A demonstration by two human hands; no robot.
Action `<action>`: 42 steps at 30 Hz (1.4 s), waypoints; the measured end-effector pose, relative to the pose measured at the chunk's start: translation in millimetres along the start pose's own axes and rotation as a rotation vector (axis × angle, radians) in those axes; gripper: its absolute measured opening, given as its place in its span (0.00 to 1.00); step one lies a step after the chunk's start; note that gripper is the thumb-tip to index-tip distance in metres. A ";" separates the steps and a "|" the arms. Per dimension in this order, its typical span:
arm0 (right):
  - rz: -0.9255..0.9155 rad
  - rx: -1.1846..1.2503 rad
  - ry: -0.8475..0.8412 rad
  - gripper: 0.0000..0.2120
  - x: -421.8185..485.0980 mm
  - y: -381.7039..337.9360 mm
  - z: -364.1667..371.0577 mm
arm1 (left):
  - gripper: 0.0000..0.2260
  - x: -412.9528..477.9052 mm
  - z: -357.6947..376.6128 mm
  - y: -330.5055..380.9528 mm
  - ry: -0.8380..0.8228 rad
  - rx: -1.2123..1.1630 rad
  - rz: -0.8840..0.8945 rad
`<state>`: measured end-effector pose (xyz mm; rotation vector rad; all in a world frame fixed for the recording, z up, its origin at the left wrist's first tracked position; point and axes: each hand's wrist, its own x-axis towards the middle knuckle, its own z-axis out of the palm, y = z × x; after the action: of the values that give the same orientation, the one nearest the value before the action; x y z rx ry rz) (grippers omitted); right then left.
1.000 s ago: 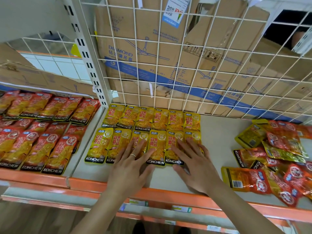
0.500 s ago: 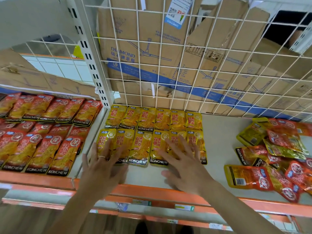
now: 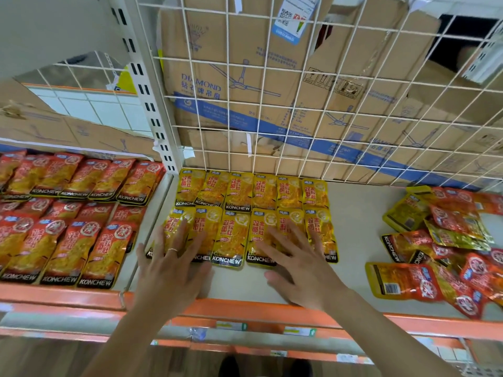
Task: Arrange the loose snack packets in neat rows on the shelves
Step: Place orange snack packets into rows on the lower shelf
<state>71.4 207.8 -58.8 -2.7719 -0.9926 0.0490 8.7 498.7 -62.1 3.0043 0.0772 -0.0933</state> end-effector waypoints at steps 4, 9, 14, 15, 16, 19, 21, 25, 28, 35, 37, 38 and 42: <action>0.170 0.117 0.135 0.27 -6.3 2.4 -14.2 | 0.31 1.7 -12.8 29.6 0.145 -0.153 0.112; 0.357 0.163 0.239 0.28 -22.8 18.2 -39.2 | 0.28 28.4 -31.4 88.5 0.221 -0.284 0.275; 0.536 0.154 0.318 0.29 -59.5 32.0 -68.0 | 0.27 51.7 -37.2 150.1 0.214 -0.279 0.468; 0.578 0.148 0.331 0.30 -69.0 34.9 -73.4 | 0.27 55.5 -36.4 163.5 0.200 -0.277 0.497; 0.624 0.145 0.344 0.31 -78.6 38.1 -78.9 | 0.27 59.0 -35.1 176.8 0.188 -0.273 0.528; 0.790 0.170 0.356 0.32 -107.8 52.6 -93.3 | 0.27 66.7 -32.2 216.4 0.145 -0.291 0.617; 0.875 0.174 0.336 0.30 -129.1 67.6 -99.7 | 0.26 70.1 -28.0 242.1 0.135 -0.310 0.662; 0.982 0.183 0.362 0.31 -169.9 106.6 -104.0 | 0.25 73.4 -20.4 296.0 0.103 -0.278 0.736; 1.058 0.208 0.374 0.33 -196.6 141.8 -106.5 | 0.26 74.1 -18.6 339.4 0.076 -0.242 0.763; 1.159 0.206 0.326 0.32 -243.7 217.8 -117.8 | 0.26 72.9 -12.2 442.3 0.005 -0.218 0.813; 1.176 0.208 0.308 0.31 -255.0 240.3 -123.7 | 0.27 79.0 -7.1 472.3 -0.034 -0.169 0.812; 1.180 0.211 0.295 0.31 -260.2 249.9 -125.7 | 0.28 83.6 -5.0 485.0 -0.049 -0.124 0.803; 1.203 0.239 0.208 0.31 -279.2 279.0 -126.0 | 0.28 102.6 8.1 520.7 -0.051 -0.001 0.731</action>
<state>41.8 -201.2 0.5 -2.6191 0.7421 0.0414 139.2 -12.9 -7.7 2.8173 -1.0024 -0.0887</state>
